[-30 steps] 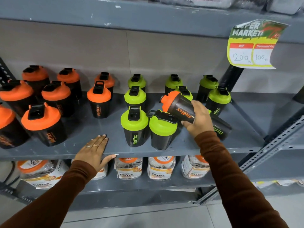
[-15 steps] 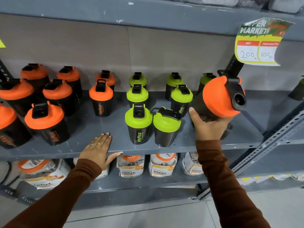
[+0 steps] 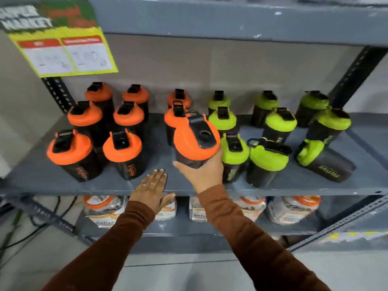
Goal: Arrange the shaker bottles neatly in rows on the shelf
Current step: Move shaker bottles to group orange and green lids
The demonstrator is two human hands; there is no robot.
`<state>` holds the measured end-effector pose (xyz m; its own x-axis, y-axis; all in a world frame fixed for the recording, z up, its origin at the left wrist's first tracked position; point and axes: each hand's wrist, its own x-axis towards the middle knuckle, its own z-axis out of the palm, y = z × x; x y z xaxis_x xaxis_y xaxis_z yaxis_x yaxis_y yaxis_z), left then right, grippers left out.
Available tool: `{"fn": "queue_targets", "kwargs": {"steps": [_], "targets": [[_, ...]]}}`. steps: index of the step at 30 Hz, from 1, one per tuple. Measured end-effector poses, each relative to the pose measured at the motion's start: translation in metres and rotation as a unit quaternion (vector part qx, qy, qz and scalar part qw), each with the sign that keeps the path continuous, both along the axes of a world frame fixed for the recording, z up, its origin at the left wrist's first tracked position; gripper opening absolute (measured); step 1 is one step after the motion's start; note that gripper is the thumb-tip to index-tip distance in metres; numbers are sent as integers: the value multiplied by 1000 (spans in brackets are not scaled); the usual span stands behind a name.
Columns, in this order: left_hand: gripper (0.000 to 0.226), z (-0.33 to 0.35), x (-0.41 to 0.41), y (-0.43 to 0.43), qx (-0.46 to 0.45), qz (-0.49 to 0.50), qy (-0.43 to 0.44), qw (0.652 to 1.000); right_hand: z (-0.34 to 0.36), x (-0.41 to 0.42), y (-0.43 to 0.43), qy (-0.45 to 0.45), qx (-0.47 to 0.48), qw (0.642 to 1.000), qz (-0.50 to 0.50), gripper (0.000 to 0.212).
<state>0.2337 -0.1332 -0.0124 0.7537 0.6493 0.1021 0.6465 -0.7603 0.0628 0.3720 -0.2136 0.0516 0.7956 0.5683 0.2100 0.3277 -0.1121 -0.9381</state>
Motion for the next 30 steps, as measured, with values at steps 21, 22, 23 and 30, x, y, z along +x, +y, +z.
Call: {"fn": "queue_targets", "kwargs": {"steps": [21, 22, 23, 30], "targets": [[58, -17, -2, -14, 24, -84, -97, 991, -64, -18, -36, -135, -13, 991, -15, 51], [53, -17, 5, -22, 28, -119, -124, 985, -71, -11, -50, -172, -6, 985, -28, 37], [46, -19, 7, -30, 46, -153, -151, 976, -77, -5, -59, -210, -13, 977, -39, 27], [35, -23, 109, -112, 83, -338, -194, 917, -72, 117, -138, -265, -63, 935, -225, 25]]}}
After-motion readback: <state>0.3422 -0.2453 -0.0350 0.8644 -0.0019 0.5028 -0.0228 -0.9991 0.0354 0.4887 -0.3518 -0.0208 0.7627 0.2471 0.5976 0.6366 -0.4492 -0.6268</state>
